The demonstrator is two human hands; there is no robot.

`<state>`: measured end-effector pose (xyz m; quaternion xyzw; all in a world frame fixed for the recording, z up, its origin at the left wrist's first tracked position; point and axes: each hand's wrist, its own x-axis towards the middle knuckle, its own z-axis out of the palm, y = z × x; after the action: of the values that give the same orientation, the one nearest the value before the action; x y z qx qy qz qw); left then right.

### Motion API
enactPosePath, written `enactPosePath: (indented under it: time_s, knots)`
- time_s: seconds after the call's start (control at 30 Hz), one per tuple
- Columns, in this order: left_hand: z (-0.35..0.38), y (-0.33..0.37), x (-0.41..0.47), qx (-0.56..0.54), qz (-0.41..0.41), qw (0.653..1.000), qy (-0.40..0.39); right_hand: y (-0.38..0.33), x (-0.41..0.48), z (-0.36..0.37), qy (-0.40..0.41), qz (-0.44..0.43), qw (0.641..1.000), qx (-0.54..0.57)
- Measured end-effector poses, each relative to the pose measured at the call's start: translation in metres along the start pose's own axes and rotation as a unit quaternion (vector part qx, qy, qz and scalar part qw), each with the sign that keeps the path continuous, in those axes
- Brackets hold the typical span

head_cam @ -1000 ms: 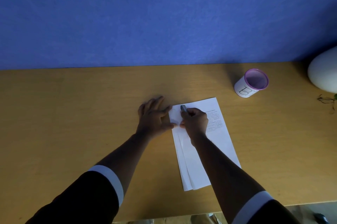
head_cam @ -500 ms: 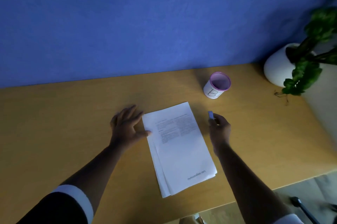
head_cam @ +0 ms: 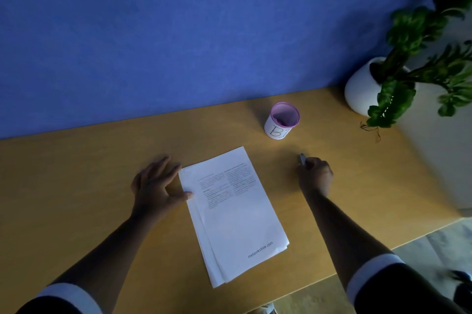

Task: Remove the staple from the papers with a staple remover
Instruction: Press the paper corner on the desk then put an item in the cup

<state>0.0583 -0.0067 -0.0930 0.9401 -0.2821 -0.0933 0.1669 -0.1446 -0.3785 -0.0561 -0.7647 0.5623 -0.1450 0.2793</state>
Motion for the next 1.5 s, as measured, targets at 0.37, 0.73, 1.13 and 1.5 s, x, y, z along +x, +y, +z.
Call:
enactPosePath:
  time_s: [0.37,0.73,1.13,1.5]
  knots:
    - [0.002,0.0,0.0,-0.021,-0.002,1.0,-0.005,0.006,0.0,0.003,-0.02,0.029,0.999,-0.006]
    - [-0.007,0.005,-0.001,-0.028,-0.012,0.999,-0.038,-0.089,-0.083,0.062,-0.06,-0.253,0.965,-0.031]
    - [0.001,0.001,-0.002,0.006,0.014,1.0,-0.009,-0.15,-0.147,0.128,-0.199,-0.336,0.921,-0.01]
    - [0.005,-0.001,-0.003,0.005,0.034,0.999,0.039,-0.152,-0.155,0.139,-0.137,-0.398,0.902,-0.092]
